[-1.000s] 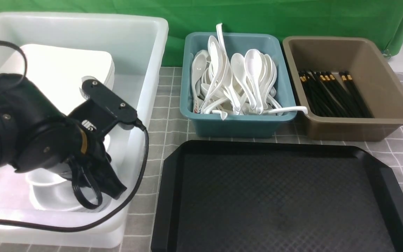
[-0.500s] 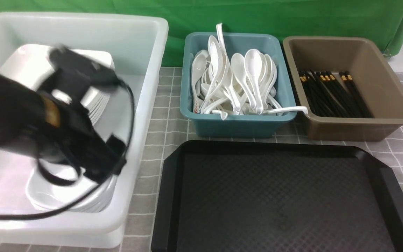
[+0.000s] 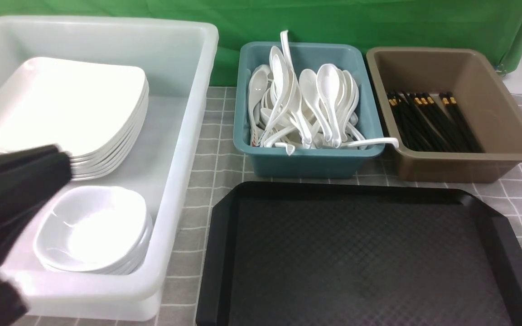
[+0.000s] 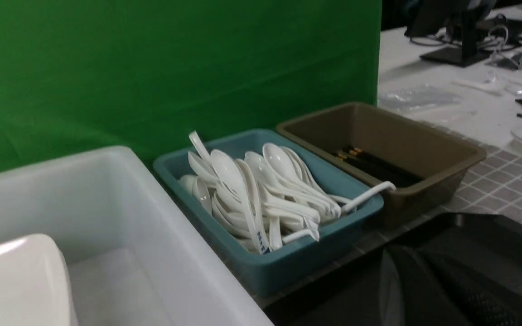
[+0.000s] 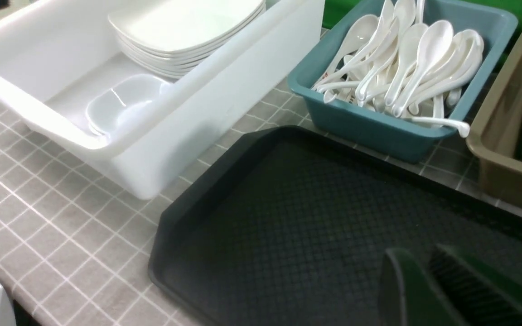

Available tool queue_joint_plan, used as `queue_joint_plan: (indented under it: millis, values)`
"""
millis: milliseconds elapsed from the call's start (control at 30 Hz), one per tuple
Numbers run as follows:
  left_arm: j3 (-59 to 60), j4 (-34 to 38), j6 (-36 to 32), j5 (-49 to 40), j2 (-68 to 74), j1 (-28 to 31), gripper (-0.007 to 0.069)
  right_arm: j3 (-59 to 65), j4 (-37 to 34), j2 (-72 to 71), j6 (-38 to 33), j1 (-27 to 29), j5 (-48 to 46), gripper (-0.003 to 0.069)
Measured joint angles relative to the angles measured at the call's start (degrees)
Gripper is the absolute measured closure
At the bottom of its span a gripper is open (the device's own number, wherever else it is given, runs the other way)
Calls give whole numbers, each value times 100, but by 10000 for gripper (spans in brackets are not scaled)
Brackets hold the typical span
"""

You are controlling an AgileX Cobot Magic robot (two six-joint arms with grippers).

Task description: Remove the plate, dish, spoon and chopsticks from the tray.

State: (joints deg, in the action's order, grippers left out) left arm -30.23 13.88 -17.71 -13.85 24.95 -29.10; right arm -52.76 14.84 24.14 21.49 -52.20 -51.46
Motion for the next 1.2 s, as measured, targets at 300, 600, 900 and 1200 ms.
queue_joint_plan:
  millis: [300, 600, 900, 1200]
  values:
    - [306, -135, -79, 62, -400, 0, 613, 0, -7, 0, 6, 0, 0, 528]
    - [312, -139, -170, 44, -400, 0, 613, 86, -26, 0, 12, 226, 64, 508]
    - [312, -139, -175, 25, -400, 0, 613, 1414, -206, -540, -518, 2966, 1392, 622]
    - [312, -139, -182, 25, -400, 0, 613, 4042, -1857, -1756, -2401, 4993, 3223, 642]
